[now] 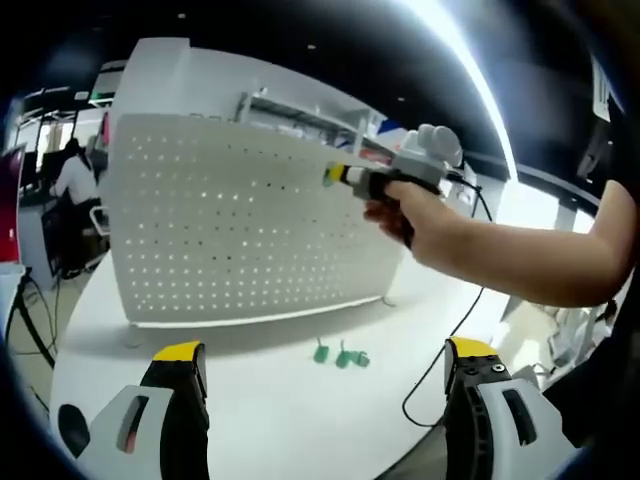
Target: Insert the hook assembly into the mounting plate slot until the hook locks in place.
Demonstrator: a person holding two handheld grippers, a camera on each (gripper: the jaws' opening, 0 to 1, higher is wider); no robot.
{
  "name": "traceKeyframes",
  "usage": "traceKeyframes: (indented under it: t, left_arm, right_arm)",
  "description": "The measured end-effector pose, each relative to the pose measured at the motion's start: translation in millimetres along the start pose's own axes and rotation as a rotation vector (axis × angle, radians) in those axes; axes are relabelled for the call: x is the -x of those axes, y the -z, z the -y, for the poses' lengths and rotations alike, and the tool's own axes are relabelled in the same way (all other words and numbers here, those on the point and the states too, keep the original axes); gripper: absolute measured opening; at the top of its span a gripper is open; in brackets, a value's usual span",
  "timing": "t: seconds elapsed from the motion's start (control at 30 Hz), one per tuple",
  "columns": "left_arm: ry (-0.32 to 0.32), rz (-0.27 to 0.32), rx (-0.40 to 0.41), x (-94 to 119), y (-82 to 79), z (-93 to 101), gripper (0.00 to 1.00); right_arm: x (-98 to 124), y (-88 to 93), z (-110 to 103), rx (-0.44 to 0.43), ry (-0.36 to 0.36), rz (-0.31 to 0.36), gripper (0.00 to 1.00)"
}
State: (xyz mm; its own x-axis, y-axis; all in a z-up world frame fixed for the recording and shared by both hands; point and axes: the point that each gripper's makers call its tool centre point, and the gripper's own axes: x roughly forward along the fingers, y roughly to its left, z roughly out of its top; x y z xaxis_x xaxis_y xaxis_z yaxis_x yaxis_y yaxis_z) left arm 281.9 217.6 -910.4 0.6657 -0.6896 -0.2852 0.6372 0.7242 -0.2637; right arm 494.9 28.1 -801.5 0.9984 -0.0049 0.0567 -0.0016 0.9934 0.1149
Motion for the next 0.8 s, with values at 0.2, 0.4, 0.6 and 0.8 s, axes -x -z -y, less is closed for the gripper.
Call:
traceKeyframes:
  t: [0.2,0.4,0.6,0.8]
  left_arm:
    - [-0.013,-0.007,-0.002,1,1.7,-4.8,1.00]
    - [-0.024,-0.012,-0.001,1,1.7,-9.7,0.99]
    - [-0.027,-0.010,0.004,0,1.6,-11.8,0.98]
    - [-0.040,-0.011,0.011,4,3.1,-15.0,0.97]
  right_arm:
    - [-10,-6.6,10,-0.011,0.029,0.014,0.01]
    - [-13,-5.5,14,-0.019,0.043,0.010,0.01]
    - [-16,4.3,12,-0.023,0.041,-0.004,0.01]
    - [-14,4.9,10,-0.029,0.049,0.009,0.01]
